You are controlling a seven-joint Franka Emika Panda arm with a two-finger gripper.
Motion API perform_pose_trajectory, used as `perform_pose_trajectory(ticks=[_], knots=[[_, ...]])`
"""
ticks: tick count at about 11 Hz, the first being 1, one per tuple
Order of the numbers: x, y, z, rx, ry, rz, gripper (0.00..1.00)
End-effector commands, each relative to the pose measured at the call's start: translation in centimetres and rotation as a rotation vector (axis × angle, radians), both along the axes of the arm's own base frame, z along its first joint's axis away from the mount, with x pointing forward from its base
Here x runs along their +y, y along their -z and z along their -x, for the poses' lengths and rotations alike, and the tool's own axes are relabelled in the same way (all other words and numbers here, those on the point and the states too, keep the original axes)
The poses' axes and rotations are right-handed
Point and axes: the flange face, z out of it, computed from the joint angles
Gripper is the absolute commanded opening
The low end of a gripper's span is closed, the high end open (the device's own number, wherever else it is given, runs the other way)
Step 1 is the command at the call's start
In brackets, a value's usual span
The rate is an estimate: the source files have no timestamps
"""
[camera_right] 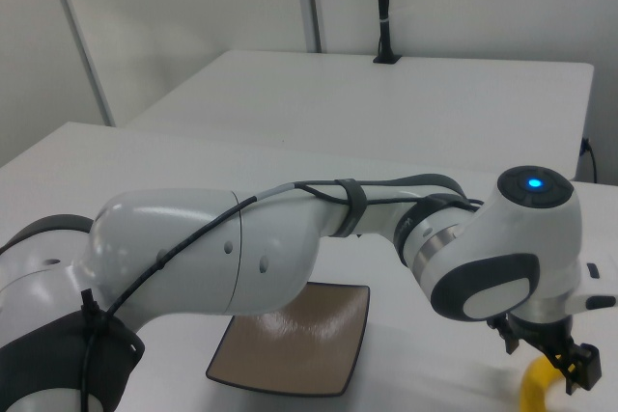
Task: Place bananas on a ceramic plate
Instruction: 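Lower the gripper and close it around the yellow banana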
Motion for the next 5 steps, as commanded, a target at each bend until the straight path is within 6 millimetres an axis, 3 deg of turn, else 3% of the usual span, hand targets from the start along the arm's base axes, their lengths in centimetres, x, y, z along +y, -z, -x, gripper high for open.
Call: perform_pose_trajectory(ticks=[1, 3, 5], knots=[[1.1, 0.3, -0.47, 0.005, -0.029, 0.005, 1.0], [1.4, 0.55, -0.53, 0.009, -0.038, 0.0, 0.99], [1.52, 0.78, -0.4, 0.02, -0.093, 0.006, 0.81]])
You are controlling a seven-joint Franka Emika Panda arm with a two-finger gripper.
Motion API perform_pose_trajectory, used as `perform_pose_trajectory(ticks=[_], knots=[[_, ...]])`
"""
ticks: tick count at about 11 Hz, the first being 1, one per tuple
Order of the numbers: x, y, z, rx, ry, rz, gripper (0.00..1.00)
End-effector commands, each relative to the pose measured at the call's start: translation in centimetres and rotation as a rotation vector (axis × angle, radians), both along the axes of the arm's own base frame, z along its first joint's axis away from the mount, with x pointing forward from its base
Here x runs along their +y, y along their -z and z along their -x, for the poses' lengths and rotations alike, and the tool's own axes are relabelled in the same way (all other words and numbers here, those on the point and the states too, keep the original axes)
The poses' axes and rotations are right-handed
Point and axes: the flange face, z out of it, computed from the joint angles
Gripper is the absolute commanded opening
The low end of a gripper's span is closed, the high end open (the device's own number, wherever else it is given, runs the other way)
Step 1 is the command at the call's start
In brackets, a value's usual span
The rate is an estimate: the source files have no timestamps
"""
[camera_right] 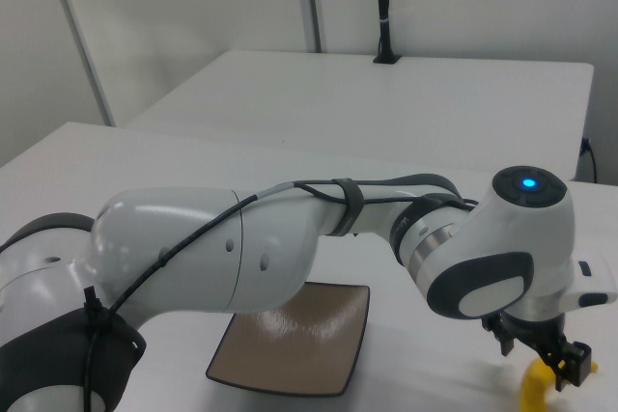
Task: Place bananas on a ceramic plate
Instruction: 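Lower the gripper and close it around the yellow banana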
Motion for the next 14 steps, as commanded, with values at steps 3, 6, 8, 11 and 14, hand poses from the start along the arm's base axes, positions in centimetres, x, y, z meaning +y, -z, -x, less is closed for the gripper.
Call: perform_pose_trajectory(ticks=[3, 6, 8, 11, 14], knots=[[0.8, 0.5, 0.3, 0.022, -0.091, 0.013, 0.62], [0.9, 0.4, 0.6, 0.038, -0.171, 0.024, 0.24], [1.0, -0.3, 0.8, 0.04, -0.177, 0.024, 0.0], [2.2, -4.0, 1.7, 0.052, -0.196, 0.024, 0.0], [7.8, -10.0, 2.1, 0.136, -0.275, 0.021, 0.0]])
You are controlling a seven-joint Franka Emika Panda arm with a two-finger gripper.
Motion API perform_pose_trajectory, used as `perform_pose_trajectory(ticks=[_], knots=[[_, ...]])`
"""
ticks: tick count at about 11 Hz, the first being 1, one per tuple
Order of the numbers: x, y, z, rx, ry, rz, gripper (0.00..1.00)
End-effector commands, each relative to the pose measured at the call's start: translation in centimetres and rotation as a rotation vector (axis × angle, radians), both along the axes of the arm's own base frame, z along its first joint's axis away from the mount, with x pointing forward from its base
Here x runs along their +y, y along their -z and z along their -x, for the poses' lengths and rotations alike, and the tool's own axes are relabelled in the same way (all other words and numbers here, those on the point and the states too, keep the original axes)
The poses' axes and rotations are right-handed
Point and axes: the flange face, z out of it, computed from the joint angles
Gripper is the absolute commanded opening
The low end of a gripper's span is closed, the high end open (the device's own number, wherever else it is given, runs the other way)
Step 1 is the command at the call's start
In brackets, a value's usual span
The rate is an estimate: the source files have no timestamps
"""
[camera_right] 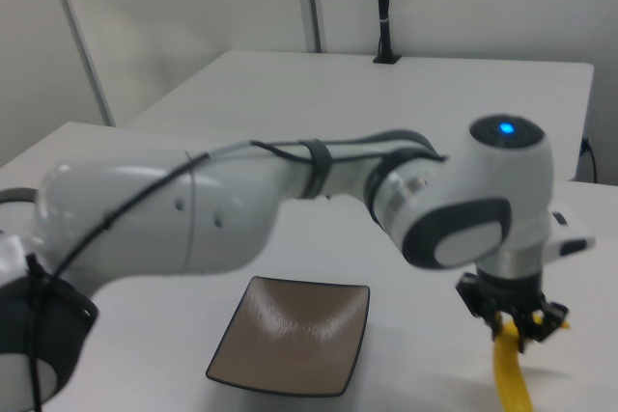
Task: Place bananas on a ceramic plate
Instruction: 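Lift the banana and carry it over the brown square plate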
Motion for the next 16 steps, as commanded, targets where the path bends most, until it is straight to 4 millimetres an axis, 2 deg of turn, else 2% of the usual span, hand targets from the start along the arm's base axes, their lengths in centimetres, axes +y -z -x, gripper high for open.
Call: perform_pose_trajectory(ticks=[1, 4, 5, 6, 8, 11, 13, 15, 16], knots=[[7.6, -6.3, 1.5, 0.13, -0.104, 0.019, 0.0], [15.0, -10.8, 2.6, 0.335, -0.204, 0.034, 0.0], [17.8, -11.6, 3.1, 0.379, -0.201, 0.021, 0.0], [20.7, -11.3, 3.7, 0.401, -0.158, 0.021, 0.0], [25.4, -9.9, 4.9, 0.432, -0.083, 0.026, 0.0], [29.6, -6.8, 6.1, 0.413, -0.004, 0.037, 0.0], [31.3, -4.8, 6.1, 0.357, 0.047, 0.056, 0.0], [32.7, -2.0, 6.4, 0.342, 0.055, 0.061, 0.0], [32.8, -1.3, 6.4, 0.321, 0.064, 0.066, 0.0]])
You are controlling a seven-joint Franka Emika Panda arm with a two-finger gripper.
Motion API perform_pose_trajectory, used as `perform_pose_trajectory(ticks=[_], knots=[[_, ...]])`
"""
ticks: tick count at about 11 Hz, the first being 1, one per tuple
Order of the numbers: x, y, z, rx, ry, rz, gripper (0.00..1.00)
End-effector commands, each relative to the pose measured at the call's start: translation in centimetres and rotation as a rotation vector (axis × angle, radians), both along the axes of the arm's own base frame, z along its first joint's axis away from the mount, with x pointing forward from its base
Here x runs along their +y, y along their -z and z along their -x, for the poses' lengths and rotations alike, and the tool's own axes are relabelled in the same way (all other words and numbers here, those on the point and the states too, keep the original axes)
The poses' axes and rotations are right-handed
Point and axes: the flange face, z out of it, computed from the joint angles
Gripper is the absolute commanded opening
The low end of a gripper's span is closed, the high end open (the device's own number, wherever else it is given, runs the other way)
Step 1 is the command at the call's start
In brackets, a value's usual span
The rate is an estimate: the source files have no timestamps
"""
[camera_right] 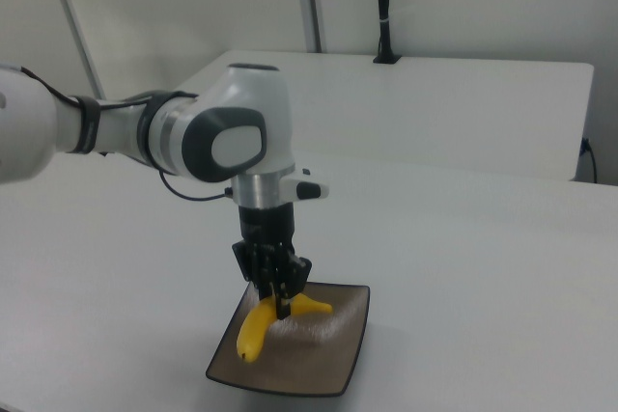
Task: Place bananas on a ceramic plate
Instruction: 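Lift the banana and carry it over the brown square plate, then lower the banana onto the plate and open the gripper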
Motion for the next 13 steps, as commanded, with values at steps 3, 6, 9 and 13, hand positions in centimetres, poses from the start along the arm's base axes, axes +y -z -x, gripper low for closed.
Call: perform_pose_trajectory(ticks=[3, 6, 9, 13], knots=[[1.2, 3.0, 1.0, -0.126, 0.048, 0.045, 0.0], [1.0, 4.0, 1.0, -0.159, 0.059, 0.051, 0.0], [0.7, 4.9, 1.3, -0.172, 0.061, 0.05, 0.05], [0.6, 4.9, 1.3, -0.17, 0.063, 0.05, 0.44]])
